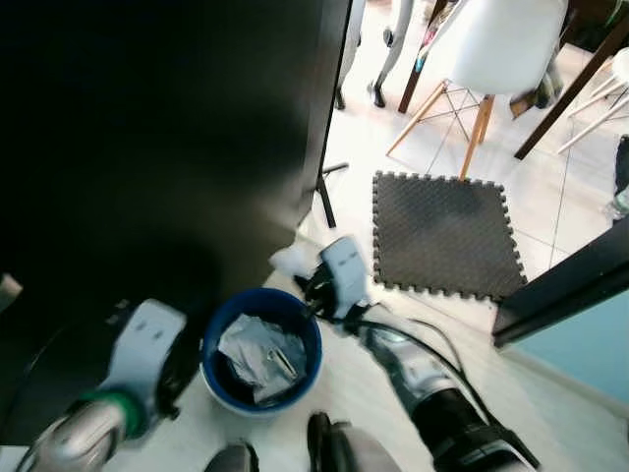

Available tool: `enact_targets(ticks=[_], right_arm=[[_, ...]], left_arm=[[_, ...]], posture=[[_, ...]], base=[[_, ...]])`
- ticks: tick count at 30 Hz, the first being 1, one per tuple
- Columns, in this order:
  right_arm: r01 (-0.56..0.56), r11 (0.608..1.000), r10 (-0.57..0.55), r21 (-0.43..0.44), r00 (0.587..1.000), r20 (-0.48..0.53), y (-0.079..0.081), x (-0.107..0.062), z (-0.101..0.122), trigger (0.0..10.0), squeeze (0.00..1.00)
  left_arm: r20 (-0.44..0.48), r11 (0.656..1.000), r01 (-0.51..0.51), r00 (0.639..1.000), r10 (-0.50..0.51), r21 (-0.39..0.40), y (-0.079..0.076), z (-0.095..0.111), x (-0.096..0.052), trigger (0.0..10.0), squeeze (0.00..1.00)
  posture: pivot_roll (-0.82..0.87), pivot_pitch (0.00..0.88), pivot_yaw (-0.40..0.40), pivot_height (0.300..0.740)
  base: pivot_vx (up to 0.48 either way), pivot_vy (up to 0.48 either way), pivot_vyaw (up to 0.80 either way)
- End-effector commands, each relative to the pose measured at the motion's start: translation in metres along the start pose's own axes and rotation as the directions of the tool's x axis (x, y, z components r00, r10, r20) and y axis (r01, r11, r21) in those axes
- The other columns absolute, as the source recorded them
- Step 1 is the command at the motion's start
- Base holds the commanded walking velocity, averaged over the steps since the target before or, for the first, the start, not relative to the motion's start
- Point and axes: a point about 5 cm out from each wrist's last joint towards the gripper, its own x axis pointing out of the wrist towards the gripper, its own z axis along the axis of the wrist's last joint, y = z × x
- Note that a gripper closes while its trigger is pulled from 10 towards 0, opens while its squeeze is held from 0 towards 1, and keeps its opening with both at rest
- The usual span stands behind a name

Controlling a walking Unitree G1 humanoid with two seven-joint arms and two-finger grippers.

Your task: Clean up the room

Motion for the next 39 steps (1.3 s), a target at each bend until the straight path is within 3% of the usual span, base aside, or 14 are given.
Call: enact_targets(ticks=[1,6,10,11,12,20,21,22,23,32,33,36,38,39], right_arm=[[0.009,1.0,-0.008,0.025,1.0,-0.023,0.003,0.002,-0.01,10.0,0.0],[0.002,1.0,0.0,0.025,0.998,-0.056,0.012,0.01,-0.018,10.0,0.0],[-0.005,1.0,0.007,0.019,0.997,-0.071,0.016,0.012,-0.022,10.0,0.0],[-0.006,1.0,0.007,0.02,0.998,-0.065,0.016,0.012,-0.022,10.0,0.42],[0.004,1.0,-0.004,0.016,0.999,-0.051,0.014,0.012,-0.02,10.0,1.0],[0.043,0.999,-0.044,0.02,0.999,0.03,0.003,0.012,-0.007,10.0,1.0],[0.045,0.999,-0.046,0.018,0.998,0.036,0.001,0.011,-0.005,10.0,0.93],[0.046,0.999,-0.047,0.019,0.998,0.042,-0.001,0.011,-0.004,10.0,0.65],[0.043,0.999,-0.044,0.022,0.998,0.045,-0.002,0.01,-0.004,10.0,0.0],[0.07,0.998,-0.07,0.007,0.992,0.106,-0.016,-0.001,0.0,10.0,0.0],[0.104,0.995,-0.104,0.01,0.982,0.159,-0.022,-0.008,0.005,10.0,0.0],[0.128,0.992,-0.128,0.014,0.973,0.193,-0.026,-0.012,0.008,10.0,0.0],[0.166,0.986,-0.168,0.029,0.955,0.243,-0.029,-0.02,0.013,10.0,0.0],[0.211,0.976,-0.216,0.049,0.932,0.29,-0.032,-0.03,0.017,10.0,0.0]], left_arm=[[0.008,0.999,0.032,0.999,-0.032,-0.013,-0.008,0.003,-0.014,10.0,0.0],[0.018,0.998,0.054,0.998,-0.054,-0.031,-0.023,0.009,-0.032,10.0,0.0],[0.024,0.998,0.055,0.998,-0.054,-0.041,-0.026,0.012,-0.037,10.0,0.0],[0.028,0.998,0.052,0.998,-0.05,-0.042,-0.025,0.013,-0.037,10.0,0.0],[0.035,0.998,0.048,0.998,-0.047,-0.042,-0.024,0.016,-0.036,10.0,0.0],[0.062,0.998,0.047,0.997,-0.045,-0.037,-0.023,0.022,-0.025,10.0,0.0],[0.069,0.998,0.048,0.997,-0.045,-0.038,-0.023,0.024,-0.023,10.0,0.0],[0.076,0.998,0.048,0.996,-0.045,-0.039,-0.024,0.026,-0.02,10.0,0.0],[0.083,0.998,0.047,0.996,-0.044,-0.042,-0.024,0.028,-0.016,10.0,0.0],[0.133,0.998,0.036,0.991,-0.029,-0.052,-0.025,0.039,0.007,10.0,0.0],[0.152,0.998,0.016,0.988,-0.007,-0.062,-0.024,0.042,0.014,10.0,0.0],[0.17,0.997,-0.005,0.985,0.018,-0.074,-0.023,0.045,0.021,10.0,0.0],[0.202,0.994,-0.047,0.977,0.065,-0.096,-0.021,0.051,0.031,10.0,0.0],[0.225,0.986,-0.095,0.966,0.124,-0.135,-0.019,0.056,0.043,10.0,0.0]], posture=[[0.15,0.338,-0.078,0.74],[0.18,0.379,-0.08,0.74],[0.19,0.386,-0.077,0.74],[0.19,0.384,-0.074,0.74],[0.19,0.38,-0.073,0.74],[0.16,0.342,-0.07,0.74],[0.16,0.335,-0.07,0.74],[0.15,0.328,-0.07,0.74],[0.14,0.312,-0.07,0.74],[0.1,0.255,-0.07,0.74],[0.08,0.232,-0.062,0.74],[0.07,0.211,-0.054,0.74],[0.04,0.175,-0.039,0.74],[0.02,0.145,-0.026,0.74]], base=[[0.0,0.0,0.0],[0.0,0.0,0.0],[0.0,0.0,0.0],[0.0,0.0,0.0],[0.0,0.0,0.0],[0.0,0.0,0.0],[0.0,0.0,0.0],[0.0,0.0,0.0],[0.0,0.0,0.0],[0.0,0.0,0.0],[0.0,0.0,0.0],[0.0,0.0,0.0],[0.0,0.0,0.0],[0.0,0.0,0.0]])
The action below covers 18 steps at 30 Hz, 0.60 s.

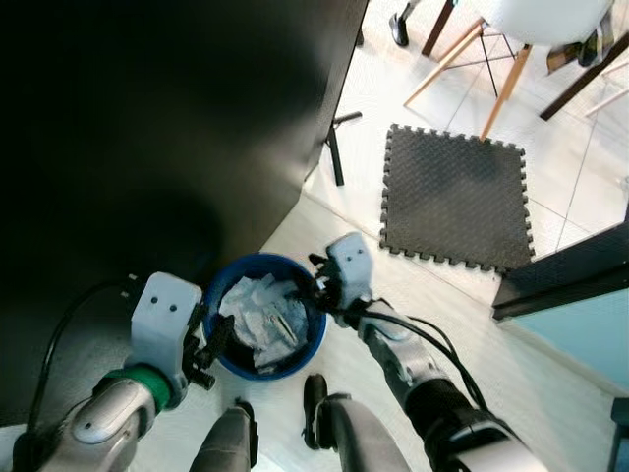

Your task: Clean up the room

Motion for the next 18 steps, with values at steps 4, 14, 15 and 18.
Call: enact_targets(ticks=[4,14,15,18], right_arm=[[0.146,0.989,-0.149,0.037,0.984,0.094,-0.011,-0.02,0.012,10.0,0.0],[0.239,0.971,-0.234,-0.004,0.956,0.177,-0.026,-0.026,0.032,10.0,0.0],[0.239,0.971,-0.234,-0.004,0.956,0.177,-0.026,-0.026,0.032,10.0,0.0],[0.228,0.974,-0.224,-0.003,0.96,0.17,-0.022,-0.026,0.037,10.0,0.0]], left_arm=[[0.016,0.989,-0.145,0.989,0.146,-0.032,0.001,-0.004,0.027,10.0,0.0],[0.085,0.976,-0.219,0.972,0.219,-0.005,-0.001,0.011,0.068,10.0,0.0],[0.085,0.976,-0.219,0.972,0.219,-0.005,-0.001,0.011,0.068,10.0,0.0],[0.107,0.972,-0.235,0.966,0.235,-0.004,-0.001,0.013,0.073,10.0,0.0]], posture=[[-0.02,0.087,-0.001,0.74],[-0.08,0.0,0.04,0.74],[-0.08,0.0,0.04,0.74],[-0.08,0.0,0.037,0.74]], base=[[0.0,0.0,0.0],[0.0,0.0,0.0],[0.0,0.0,0.0],[-0.272,0.0,0.0]])
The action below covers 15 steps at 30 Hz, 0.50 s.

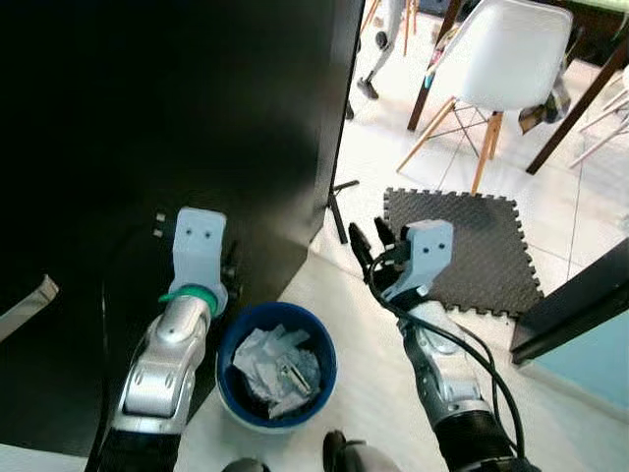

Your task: Clean up the room

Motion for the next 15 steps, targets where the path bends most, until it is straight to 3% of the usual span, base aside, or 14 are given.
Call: enact_targets(ticks=[1,15], right_arm=[[0.007,1.0,-0.007,0.0,1.0,-0.029,0.0,-0.004,-0.003,10.0,0.0],[-0.033,0.999,0.035,0.036,0.998,-0.061,0.013,-0.008,-0.006,10.0,0.0]], left_arm=[[-0.02,1.0,-0.009,1.0,0.009,0.005,-0.001,-0.007,0.0,10.0,0.0],[-0.014,0.999,-0.04,0.999,0.04,-0.003,-0.001,-0.014,-0.002,10.0,0.0]], posture=[[-0.08,0.0,0.037,0.74],[-0.07,0.033,0.029,0.74]], base=[[-0.289,0.0,0.0],[-0.341,0.0,0.0]])
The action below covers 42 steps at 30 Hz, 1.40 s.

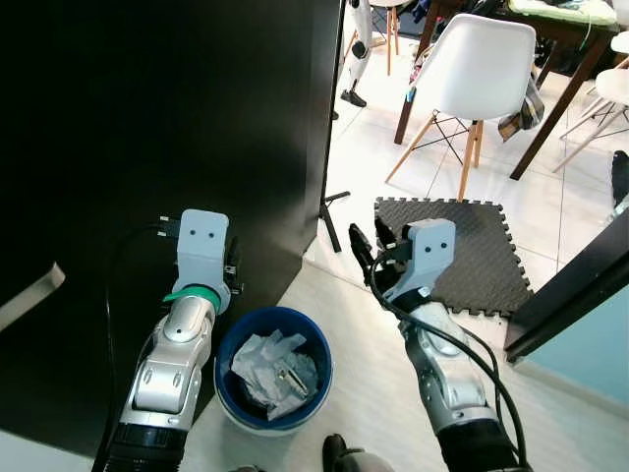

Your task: Clean up the room

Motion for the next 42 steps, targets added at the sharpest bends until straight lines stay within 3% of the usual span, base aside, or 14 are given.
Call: enact_targets(ticks=[1,42], right_arm=[[-0.004,1.0,0.004,0.007,1.0,-0.015,0.0014,-0.0013,-0.0014,10.0,0.0],[-0.001,1.0,0.001,0.0,0.997,-0.074,0.005,-0.0025,-0.0062,10.0,0.0]], left_arm=[[-0.02,1.0,-0.017,1.0,0.017,0.01,0.0013,-0.008,-0.0019,10.0,0.0],[-0.019,1.0,-0.011,1.0,0.011,0.004,-0.0003,-0.0096,0.0017,10.0,0.0]], posture=[[-0.07,0.033,0.029,0.74],[-0.07,0.033,0.037,0.74]], base=[[-0.424,0.0,0.0],[-0.399,0.0,-0.02]])
